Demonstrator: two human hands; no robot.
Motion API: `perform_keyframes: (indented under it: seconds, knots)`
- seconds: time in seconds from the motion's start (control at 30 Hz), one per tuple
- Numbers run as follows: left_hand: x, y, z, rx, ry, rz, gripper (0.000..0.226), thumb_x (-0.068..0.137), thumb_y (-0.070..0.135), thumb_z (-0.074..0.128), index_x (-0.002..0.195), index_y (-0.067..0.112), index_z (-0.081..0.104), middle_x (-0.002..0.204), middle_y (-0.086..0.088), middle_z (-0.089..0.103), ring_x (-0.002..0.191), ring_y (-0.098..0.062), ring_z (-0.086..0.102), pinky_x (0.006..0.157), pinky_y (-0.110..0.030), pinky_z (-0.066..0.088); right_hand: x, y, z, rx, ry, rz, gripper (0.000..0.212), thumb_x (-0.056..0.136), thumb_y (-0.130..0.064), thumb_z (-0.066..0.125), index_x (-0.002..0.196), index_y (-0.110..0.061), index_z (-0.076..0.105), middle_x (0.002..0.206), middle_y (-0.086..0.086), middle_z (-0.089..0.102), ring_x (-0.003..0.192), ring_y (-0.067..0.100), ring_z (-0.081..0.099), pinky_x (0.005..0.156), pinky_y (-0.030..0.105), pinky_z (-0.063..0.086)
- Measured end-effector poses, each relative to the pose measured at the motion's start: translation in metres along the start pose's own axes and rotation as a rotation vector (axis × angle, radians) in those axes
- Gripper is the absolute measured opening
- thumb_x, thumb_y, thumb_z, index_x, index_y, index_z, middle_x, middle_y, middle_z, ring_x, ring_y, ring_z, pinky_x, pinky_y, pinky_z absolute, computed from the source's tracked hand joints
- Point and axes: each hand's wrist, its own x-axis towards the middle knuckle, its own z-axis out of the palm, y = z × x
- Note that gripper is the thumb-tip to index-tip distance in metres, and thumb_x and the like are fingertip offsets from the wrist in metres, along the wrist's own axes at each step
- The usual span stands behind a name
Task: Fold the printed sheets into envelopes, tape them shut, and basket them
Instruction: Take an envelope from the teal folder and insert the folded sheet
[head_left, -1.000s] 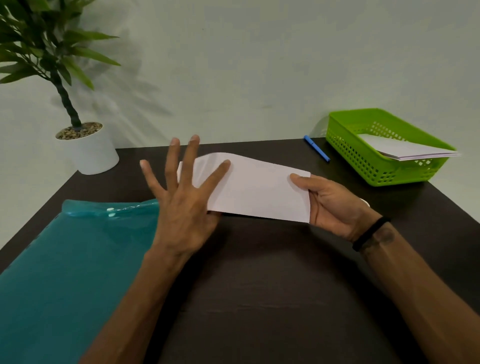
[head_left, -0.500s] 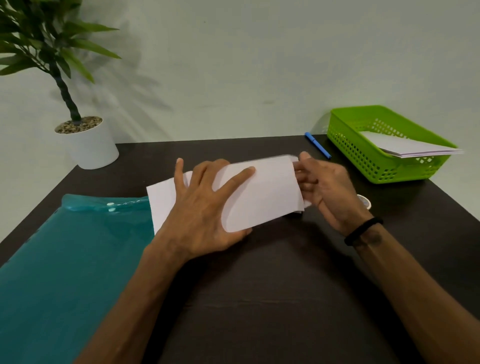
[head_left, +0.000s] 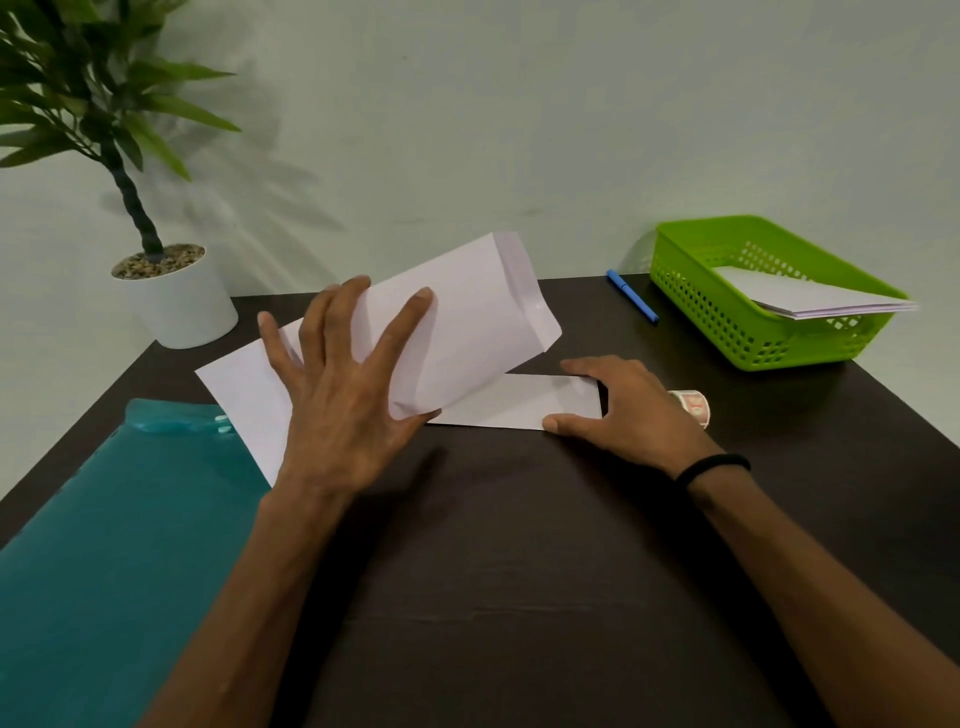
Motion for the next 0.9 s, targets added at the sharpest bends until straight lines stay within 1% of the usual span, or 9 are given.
perform_keyframes:
  seconds: [0.13, 0.23, 0.33, 0.4, 0.43, 0.53, 0.67, 0.77, 0.9]
  knots:
    - [-0.001, -0.005, 0.004, -0.016, 0.001, -0.039, 0.096, 0.082, 0.065, 0.071, 0.160, 0.039, 0.023, 0.162, -0.018, 0.025, 0.152, -0.039, 0.020, 0.116, -0.076, 0.002, 0.004, 0.004, -0.001, 0.052, 0.017, 0.014, 0.079, 0.074, -0.059, 0.085, 0.143, -0.037, 0.055, 0.140, -0.007, 0.053, 0.135, 0.017, 0.042, 0.110, 0.033, 0.036]
    - [-0.002, -0.005, 0.005, -0.022, 0.006, -0.052, 0.096, 0.082, 0.066, 0.071, 0.160, 0.040, 0.022, 0.162, -0.017, 0.024, 0.152, -0.039, 0.020, 0.116, -0.076, 0.001, 0.005, 0.008, 0.000, 0.156, 0.100, -0.004, 0.064, 0.078, -0.039, 0.088, 0.136, -0.038, 0.060, 0.125, -0.009, 0.059, 0.119, 0.013, 0.055, 0.105, 0.036, 0.047]
    - [-0.002, -0.007, 0.006, -0.027, 0.003, -0.067, 0.097, 0.080, 0.065, 0.073, 0.160, 0.038, 0.025, 0.162, -0.017, 0.024, 0.152, -0.039, 0.020, 0.116, -0.076, 0.001, 0.006, 0.010, -0.001, 0.347, 0.264, -0.037, 0.044, 0.085, -0.019, 0.084, 0.125, -0.031, 0.069, 0.108, -0.011, 0.068, 0.104, 0.006, 0.065, 0.087, 0.025, 0.053]
    - [-0.002, -0.007, 0.006, -0.025, -0.005, -0.074, 0.098, 0.080, 0.064, 0.074, 0.161, 0.037, 0.025, 0.162, -0.017, 0.024, 0.153, -0.038, 0.019, 0.116, -0.076, 0.001, 0.007, 0.007, -0.003, 0.414, 0.386, -0.034, 0.027, 0.090, -0.016, 0.078, 0.115, -0.024, 0.074, 0.109, -0.012, 0.071, 0.101, -0.005, 0.064, 0.083, 0.014, 0.050]
    - [-0.002, -0.008, 0.006, -0.025, -0.011, -0.078, 0.098, 0.080, 0.064, 0.074, 0.161, 0.037, 0.025, 0.162, -0.016, 0.023, 0.153, -0.038, 0.018, 0.116, -0.076, 0.001, 0.008, 0.007, -0.005, 0.404, 0.466, -0.036, 0.020, 0.092, -0.015, 0.075, 0.111, -0.022, 0.075, 0.109, -0.012, 0.071, 0.100, -0.007, 0.063, 0.085, 0.015, 0.051]
    - [-0.002, -0.008, 0.007, -0.026, -0.030, -0.089, 0.098, 0.080, 0.065, 0.071, 0.161, 0.038, 0.022, 0.163, -0.014, 0.022, 0.154, -0.036, 0.016, 0.117, -0.075, -0.002, 0.007, 0.008, -0.012, 0.480, 0.727, -0.046, 0.014, 0.095, -0.013, 0.067, 0.104, -0.021, 0.074, 0.105, -0.011, 0.072, 0.099, 0.004, 0.065, 0.094, 0.032, 0.053]
    - [-0.003, -0.008, 0.008, -0.031, -0.057, -0.099, 0.102, 0.079, 0.065, 0.074, 0.161, 0.040, 0.019, 0.164, -0.012, 0.021, 0.155, -0.036, 0.015, 0.118, -0.075, -0.004, 0.007, 0.010, -0.025, 0.639, 0.933, -0.012, 0.013, 0.097, -0.011, 0.062, 0.104, -0.022, 0.066, 0.097, -0.010, 0.067, 0.092, 0.007, 0.062, 0.084, 0.024, 0.049]
    - [-0.003, -0.009, 0.009, -0.041, -0.080, -0.110, 0.105, 0.077, 0.066, 0.075, 0.161, 0.042, 0.017, 0.165, -0.011, 0.020, 0.155, -0.035, 0.014, 0.118, -0.074, -0.006, 0.008, 0.010, -0.030, 0.764, 0.970, -0.002, 0.011, 0.098, -0.007, 0.062, 0.105, -0.015, 0.063, 0.097, -0.001, 0.064, 0.080, -0.007, 0.059, 0.073, 0.013, 0.047]
    - [-0.003, -0.011, 0.011, -0.063, -0.100, -0.114, 0.107, 0.076, 0.068, 0.075, 0.161, 0.043, 0.015, 0.165, -0.010, 0.019, 0.155, -0.035, 0.014, 0.118, -0.075, -0.006, 0.011, 0.010, -0.032, 0.855, 0.916, -0.020, 0.011, 0.099, -0.003, 0.062, 0.107, -0.009, 0.063, 0.091, -0.010, 0.062, 0.072, -0.013, 0.058, 0.065, 0.007, 0.044]
